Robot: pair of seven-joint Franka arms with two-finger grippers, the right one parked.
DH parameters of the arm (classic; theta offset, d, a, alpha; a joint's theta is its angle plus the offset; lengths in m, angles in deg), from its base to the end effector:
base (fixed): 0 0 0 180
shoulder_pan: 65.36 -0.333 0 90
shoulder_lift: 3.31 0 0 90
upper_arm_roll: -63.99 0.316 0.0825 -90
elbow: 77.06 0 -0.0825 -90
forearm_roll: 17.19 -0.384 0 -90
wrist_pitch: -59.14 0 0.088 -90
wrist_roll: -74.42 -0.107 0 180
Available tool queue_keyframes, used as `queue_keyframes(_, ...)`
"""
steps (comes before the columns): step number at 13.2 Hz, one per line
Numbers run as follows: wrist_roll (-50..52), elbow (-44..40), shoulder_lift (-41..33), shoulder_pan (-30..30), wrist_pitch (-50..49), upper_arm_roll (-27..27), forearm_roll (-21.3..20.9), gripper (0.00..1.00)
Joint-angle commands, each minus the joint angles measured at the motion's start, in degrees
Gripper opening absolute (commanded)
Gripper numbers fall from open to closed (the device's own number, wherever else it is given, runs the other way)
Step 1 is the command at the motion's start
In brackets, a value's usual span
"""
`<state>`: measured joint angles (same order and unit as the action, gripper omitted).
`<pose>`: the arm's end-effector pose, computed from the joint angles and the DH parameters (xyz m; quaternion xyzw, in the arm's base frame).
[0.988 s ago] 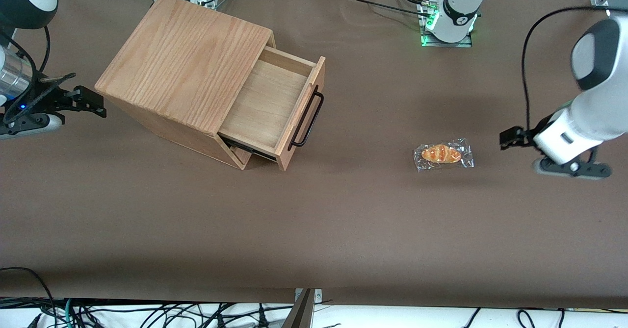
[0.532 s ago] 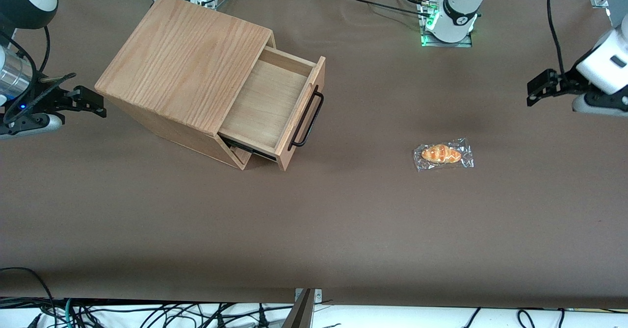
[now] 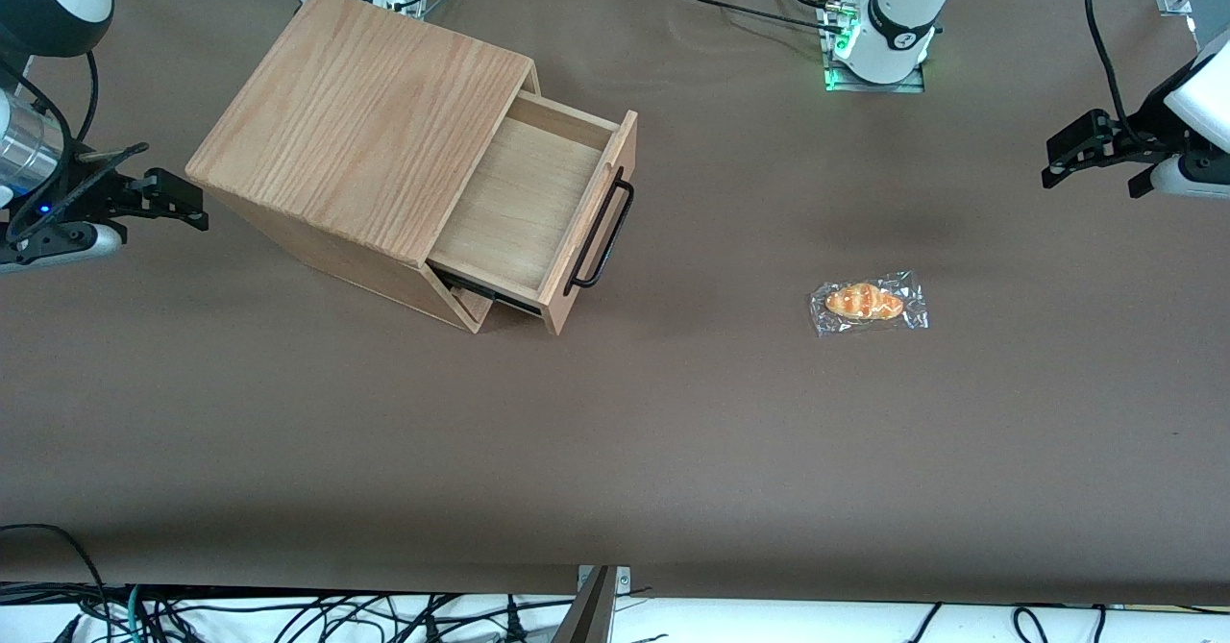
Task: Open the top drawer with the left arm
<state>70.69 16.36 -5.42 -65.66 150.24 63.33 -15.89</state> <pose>0.5442 -0.0059 0.6182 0.9993 -0.0354 -0.0015 0.0112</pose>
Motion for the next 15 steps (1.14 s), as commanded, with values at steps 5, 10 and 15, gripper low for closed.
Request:
queue_keyframes(5, -1.2, -0.1, 0.8, 0.0, -0.4, -0.6, 0.5, 1.00)
queue_keyframes(10, -1.3, -0.3, 1.0, -0.1, -0.3, -0.5, 0.5, 1.00)
queue_keyframes(15, -1.4, -0.3, 1.0, -0.2, -0.3, -0.5, 0.5, 1.00)
